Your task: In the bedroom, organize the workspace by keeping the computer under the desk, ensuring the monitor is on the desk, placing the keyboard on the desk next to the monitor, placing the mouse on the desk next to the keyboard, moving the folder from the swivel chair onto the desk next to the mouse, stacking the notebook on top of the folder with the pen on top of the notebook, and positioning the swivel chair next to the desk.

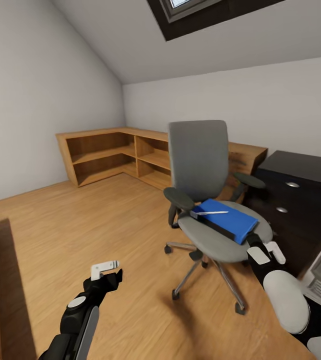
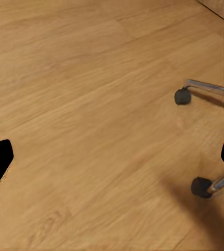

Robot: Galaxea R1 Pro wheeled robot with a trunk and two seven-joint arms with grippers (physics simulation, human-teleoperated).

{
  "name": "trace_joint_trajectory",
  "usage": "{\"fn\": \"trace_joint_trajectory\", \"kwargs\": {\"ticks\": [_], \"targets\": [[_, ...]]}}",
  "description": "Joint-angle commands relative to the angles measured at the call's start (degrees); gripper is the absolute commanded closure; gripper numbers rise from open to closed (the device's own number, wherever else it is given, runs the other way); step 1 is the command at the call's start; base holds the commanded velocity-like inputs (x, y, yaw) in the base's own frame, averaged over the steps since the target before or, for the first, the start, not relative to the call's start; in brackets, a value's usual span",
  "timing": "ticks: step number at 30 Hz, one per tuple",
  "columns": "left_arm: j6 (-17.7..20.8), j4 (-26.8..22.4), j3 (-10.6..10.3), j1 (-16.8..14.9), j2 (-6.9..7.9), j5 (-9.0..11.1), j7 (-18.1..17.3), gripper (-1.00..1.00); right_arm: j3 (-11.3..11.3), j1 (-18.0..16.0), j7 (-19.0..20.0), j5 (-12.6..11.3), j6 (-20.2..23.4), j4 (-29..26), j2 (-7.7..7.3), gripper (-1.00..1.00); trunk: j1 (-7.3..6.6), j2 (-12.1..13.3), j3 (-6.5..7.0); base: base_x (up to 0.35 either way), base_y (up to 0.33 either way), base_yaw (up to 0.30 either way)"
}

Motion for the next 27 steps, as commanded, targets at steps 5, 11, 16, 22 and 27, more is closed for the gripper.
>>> {"fn": "trace_joint_trajectory", "kwargs": {"ticks": [5,11,16,22,27], "targets": [[0.25,0.03,-0.33,-0.05,-0.04,0.43,0.3,-1.0,0.61,-0.02,0.6,-0.7,-0.15,0.08,0.0,-1.0,0.02,-0.02,-0.05,0.315,0.0,0.241],[0.26,0.12,-0.37,-0.05,-0.04,0.44,0.3,-1.0,0.61,-0.03,0.56,-0.7,-0.15,0.1,0.0,-1.0,0.02,-0.02,-0.05,0.323,0.0,0.041],[0.26,0.77,-0.37,-0.05,-0.04,0.44,0.37,-1.0,0.61,-0.06,0.51,-0.71,-0.17,0.11,0.06,-1.0,0.02,-0.02,-0.05,0.324,0.0,0.002],[0.32,0.84,-0.39,-0.05,-0.04,0.44,0.39,-1.0,0.61,-0.02,0.51,-0.71,-0.16,0.11,0.08,-1.0,0.02,-0.02,-0.05,0.219,0.0,0.0],[0.33,0.92,-1.0,-0.05,-0.04,0.44,0.46,-1.0,0.61,-0.03,0.5,-0.7,-0.15,0.11,0.04,-1.0,0.02,-0.02,-0.05,0.021,0.017,0.0]]}}
